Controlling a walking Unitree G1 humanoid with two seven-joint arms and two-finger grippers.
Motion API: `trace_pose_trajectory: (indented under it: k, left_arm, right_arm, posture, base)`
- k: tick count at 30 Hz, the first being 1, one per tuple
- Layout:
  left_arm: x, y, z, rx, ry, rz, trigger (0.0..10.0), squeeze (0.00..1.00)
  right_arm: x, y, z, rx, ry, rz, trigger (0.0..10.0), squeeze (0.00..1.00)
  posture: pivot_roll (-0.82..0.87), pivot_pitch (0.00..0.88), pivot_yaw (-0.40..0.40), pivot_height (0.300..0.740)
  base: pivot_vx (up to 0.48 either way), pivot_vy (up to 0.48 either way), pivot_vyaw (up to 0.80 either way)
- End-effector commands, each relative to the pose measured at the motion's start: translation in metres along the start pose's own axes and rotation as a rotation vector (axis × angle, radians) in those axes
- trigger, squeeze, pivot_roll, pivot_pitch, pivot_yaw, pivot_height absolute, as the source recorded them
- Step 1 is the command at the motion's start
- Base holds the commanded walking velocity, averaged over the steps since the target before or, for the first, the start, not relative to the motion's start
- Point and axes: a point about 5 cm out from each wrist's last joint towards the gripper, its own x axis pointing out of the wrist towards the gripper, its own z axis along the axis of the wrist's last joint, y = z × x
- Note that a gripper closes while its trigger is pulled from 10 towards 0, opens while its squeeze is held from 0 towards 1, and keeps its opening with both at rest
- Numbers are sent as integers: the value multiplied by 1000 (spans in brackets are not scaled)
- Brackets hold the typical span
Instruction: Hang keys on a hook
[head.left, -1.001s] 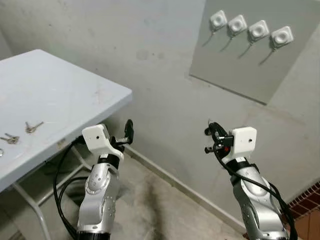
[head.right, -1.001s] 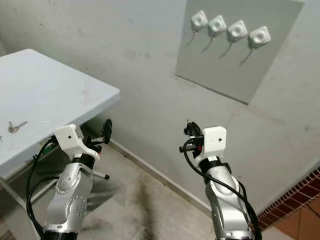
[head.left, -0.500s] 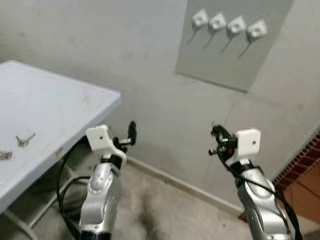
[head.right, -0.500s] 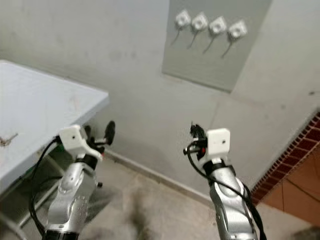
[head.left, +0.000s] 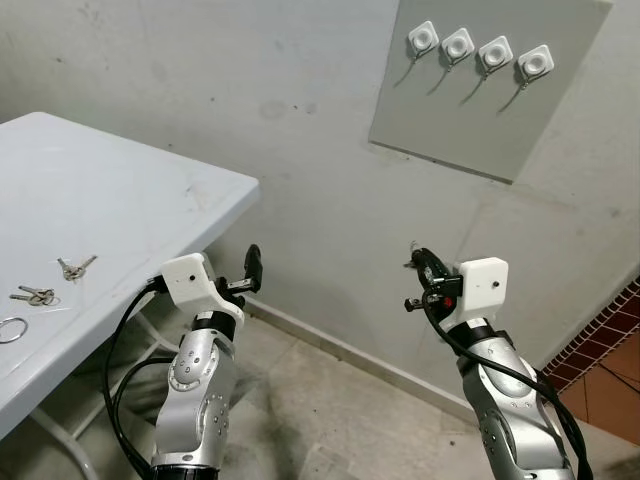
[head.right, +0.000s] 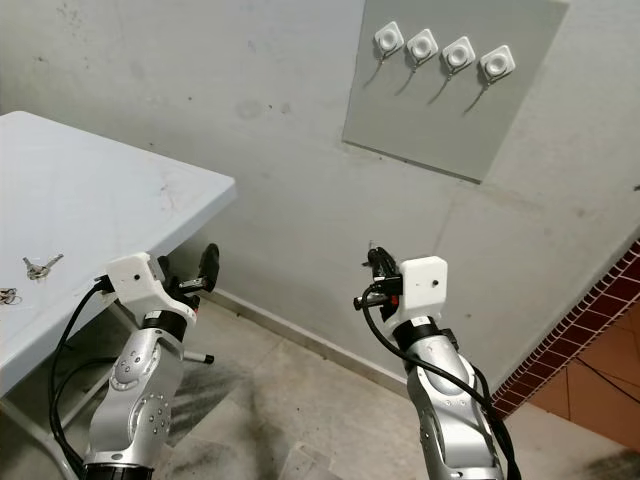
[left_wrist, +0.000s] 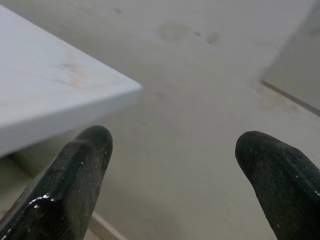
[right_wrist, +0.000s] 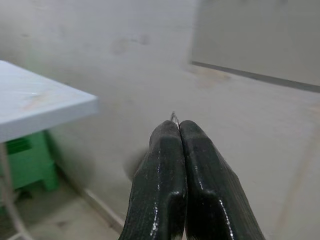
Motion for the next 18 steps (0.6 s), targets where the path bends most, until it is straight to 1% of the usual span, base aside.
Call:
trace_pose_trajectory:
  k: [1, 18]
  left_arm:
    - [1, -15, -2, -37, 10, -25, 10000, 0]
    - [6, -16, -1, -18, 20, -29, 10000, 0]
  right_arm:
    - [1, -7, 4, -6, -4, -25, 10000, 0]
    - [5, -9, 6, -8, -7, -40, 10000, 0]
  posture:
    - [-57, 0, -84, 740]
    - [-62, 0, -71, 740]
  base:
    - [0, 0, -744]
    - [0, 0, -739]
